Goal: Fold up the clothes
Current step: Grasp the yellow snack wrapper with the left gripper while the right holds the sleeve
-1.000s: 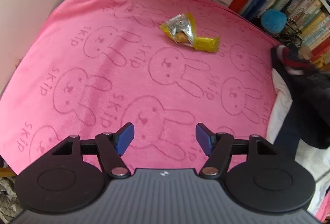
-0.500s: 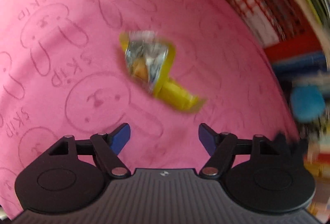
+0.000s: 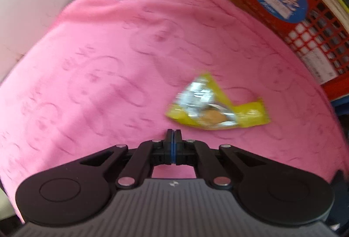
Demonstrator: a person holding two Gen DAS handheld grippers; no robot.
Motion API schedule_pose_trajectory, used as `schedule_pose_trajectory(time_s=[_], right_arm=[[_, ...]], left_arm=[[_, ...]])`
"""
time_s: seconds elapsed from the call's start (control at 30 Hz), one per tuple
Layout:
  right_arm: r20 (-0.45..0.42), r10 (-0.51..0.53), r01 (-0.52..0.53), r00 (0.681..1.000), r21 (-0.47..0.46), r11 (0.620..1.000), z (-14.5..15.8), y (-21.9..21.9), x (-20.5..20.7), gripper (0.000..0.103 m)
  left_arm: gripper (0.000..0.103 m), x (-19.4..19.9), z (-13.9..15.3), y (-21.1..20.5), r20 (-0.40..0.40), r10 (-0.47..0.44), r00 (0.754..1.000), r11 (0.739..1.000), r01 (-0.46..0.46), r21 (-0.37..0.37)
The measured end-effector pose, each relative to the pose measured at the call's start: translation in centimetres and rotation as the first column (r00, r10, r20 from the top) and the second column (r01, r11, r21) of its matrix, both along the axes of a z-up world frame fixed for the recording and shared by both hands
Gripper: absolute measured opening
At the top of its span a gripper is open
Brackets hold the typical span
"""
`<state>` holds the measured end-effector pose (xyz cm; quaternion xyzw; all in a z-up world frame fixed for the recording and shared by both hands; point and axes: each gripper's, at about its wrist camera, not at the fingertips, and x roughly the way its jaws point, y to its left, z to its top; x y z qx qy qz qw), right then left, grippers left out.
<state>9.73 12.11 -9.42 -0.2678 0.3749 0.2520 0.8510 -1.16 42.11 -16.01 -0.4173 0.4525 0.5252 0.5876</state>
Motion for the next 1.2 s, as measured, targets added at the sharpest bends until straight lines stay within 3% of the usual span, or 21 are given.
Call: schedule_pose_trajectory(time_s=[0.13, 0.2, 0.23, 0.27, 0.3, 0.33, 0.37, 0.4, 0.43, 0.67, 0.73, 0.77, 0.8, 0.83, 0.93, 1.13, 1.2], right_arm=[[-0.007, 0.015, -0.014, 1.0, 0.021, 1.0, -0.1, 0.8, 0.0, 0.01], [-0.012, 0.029, -0.029, 1.0, 0.021, 0.999, -0.3, 1.2, -0.1, 0.01], [-0.015, 0.036, -0.035, 0.999, 0.018, 0.999, -0.4, 1.4, -0.1, 0.01], [-0.018, 0.042, -0.042, 0.999, 0.014, 0.999, -0.6, 1.5, -0.2, 0.01], [-0.021, 0.048, -0.048, 0.999, 0.011, 0.999, -0.7, 1.7, -0.3, 0.01], [-0.02, 0.054, -0.054, 0.998, 0.007, 0.999, -0.7, 1.8, -0.4, 0.01], [-0.02, 0.057, -0.057, 0.998, 0.003, 0.998, -0.8, 1.8, -0.5, 0.01], [-0.02, 0.059, -0.059, 0.998, 0.0, 0.998, -0.9, 1.8, -0.6, 0.01], [-0.023, 0.057, -0.057, 0.998, -0.001, 0.998, -1.0, 1.6, -0.6, 0.01], [-0.044, 0.016, -0.017, 0.999, -0.011, 1.0, -1.5, 0.6, -0.7, 0.012], [-0.052, 0.003, -0.004, 0.999, -0.011, 1.0, -1.7, 0.4, -0.6, 0.012], [-0.055, -0.002, 0.002, 0.998, -0.01, 1.0, -1.7, 0.4, -0.6, 0.012], [-0.058, -0.007, 0.007, 0.998, -0.008, 1.0, -1.8, 0.3, -0.6, 0.013], [-0.06, -0.009, 0.009, 0.998, -0.007, 1.0, -1.8, 0.4, -0.5, 0.013], [-0.056, 0.019, -0.018, 0.998, 0.015, 1.0, -1.6, 1.3, -0.8, 0.011], [-0.08, 0.16, -0.15, 0.984, 0.121, 0.981, 0.0, 6.7, -2.7, 0.009], [-0.084, 0.207, -0.193, 0.975, 0.157, 0.969, 0.5, 8.5, -3.3, 0.009]], left_arm=[[0.0, -4.0, 0.6, 0.4, 0.007, -0.026, 1.0, 1.0, 0.026, 0.004], [0.0, -4.0, 1.9, -0.8, 0.043, -0.186, 0.982, 0.979, 0.181, 0.091], [0.0, -3.5, 2.8, -1.7, 0.04, -0.3, 0.953, 0.942, 0.289, 0.171], [0.0, -2.7, 3.4, -2.5, 0.018, -0.417, 0.909, 0.883, 0.401, 0.244], [0.0, -1.7, 3.7, -3.3, -0.024, -0.533, 0.846, 0.801, 0.514, 0.306], [0.003, -0.8, 3.8, -3.9, -0.061, -0.638, 0.767, 0.703, 0.613, 0.36], [0.026, 0.0, 3.7, -4.3, -0.082, -0.722, 0.687, 0.61, 0.688, 0.394], [0.047, 0.9, 3.5, -4.4, -0.099, -0.778, 0.62, 0.538, 0.74, 0.403], [0.051, 1.6, 3.2, -4.3, -0.106, -0.808, 0.579, 0.499, 0.77, 0.398], [0.057, 5.1, 1.1, -2.6, -0.09, -0.909, 0.408, 0.36, 0.873, 0.328], [0.057, 5.8, -0.2, -2.6, -0.129, -0.92, 0.371, 0.329, 0.908, 0.26], [0.054, 5.5, -0.5, -2.7, -0.137, -0.92, 0.367, 0.325, 0.91, 0.259], [0.033, 5.0, -0.6, -2.5, -0.131, -0.916, 0.379, 0.334, 0.903, 0.27], [0.024, 4.6, -0.5, -2.2, -0.13, -0.908, 0.398, 0.355, 0.896, 0.268], [0.024, 3.3, -0.3, -0.9, -0.126, -0.88, 0.458, 0.416, 0.871, 0.262], [0.024, -2.4, 1.4, -0.6, -0.184, -0.835, 0.519, 0.468, 0.845, 0.261], [0.024, -5.5, 2.4, -0.7, -0.211, -0.801, 0.56, 0.51, 0.824, 0.247]])
